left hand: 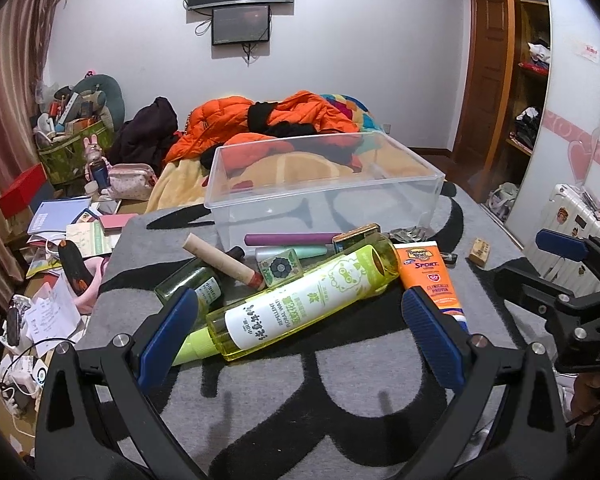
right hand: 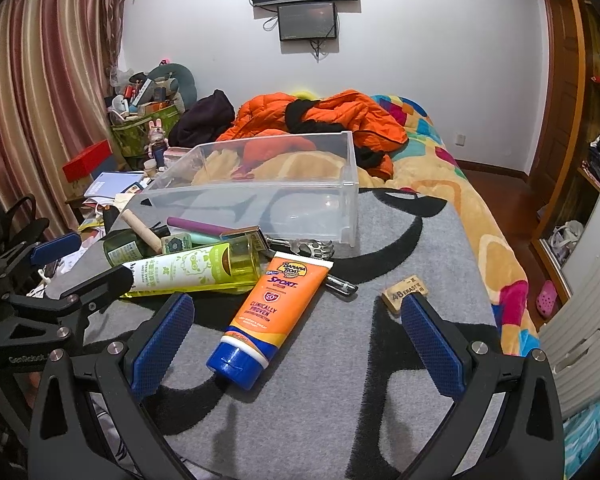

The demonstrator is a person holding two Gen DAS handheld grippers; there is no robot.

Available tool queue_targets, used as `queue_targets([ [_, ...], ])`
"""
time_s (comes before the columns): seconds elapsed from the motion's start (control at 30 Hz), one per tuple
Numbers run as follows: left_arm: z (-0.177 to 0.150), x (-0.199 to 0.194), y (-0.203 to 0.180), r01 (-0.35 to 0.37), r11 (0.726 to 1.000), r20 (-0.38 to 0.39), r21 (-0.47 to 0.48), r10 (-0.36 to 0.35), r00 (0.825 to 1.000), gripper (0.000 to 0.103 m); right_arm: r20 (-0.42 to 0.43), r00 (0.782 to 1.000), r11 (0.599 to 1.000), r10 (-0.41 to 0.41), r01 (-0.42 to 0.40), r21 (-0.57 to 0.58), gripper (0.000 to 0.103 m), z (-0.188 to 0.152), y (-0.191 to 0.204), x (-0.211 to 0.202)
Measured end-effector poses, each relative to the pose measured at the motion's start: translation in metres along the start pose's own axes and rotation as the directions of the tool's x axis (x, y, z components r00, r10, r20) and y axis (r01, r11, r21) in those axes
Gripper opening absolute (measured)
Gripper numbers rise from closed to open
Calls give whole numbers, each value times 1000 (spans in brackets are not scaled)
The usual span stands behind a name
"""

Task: Organize objects

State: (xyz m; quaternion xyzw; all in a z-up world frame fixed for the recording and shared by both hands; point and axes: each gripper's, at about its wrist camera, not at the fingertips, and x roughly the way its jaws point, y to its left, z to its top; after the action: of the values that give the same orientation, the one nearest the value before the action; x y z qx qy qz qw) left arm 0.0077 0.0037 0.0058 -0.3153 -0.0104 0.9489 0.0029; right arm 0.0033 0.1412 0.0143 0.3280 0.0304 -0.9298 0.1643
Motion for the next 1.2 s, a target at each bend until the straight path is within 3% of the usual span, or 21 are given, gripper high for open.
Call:
queue_targets([
  [1.2, 1, 1, 7, 49, 998, -7, -39, -50, 999, 103, -4, 1000, 1000, 16, -16, 7, 103, 0, 1, -1],
])
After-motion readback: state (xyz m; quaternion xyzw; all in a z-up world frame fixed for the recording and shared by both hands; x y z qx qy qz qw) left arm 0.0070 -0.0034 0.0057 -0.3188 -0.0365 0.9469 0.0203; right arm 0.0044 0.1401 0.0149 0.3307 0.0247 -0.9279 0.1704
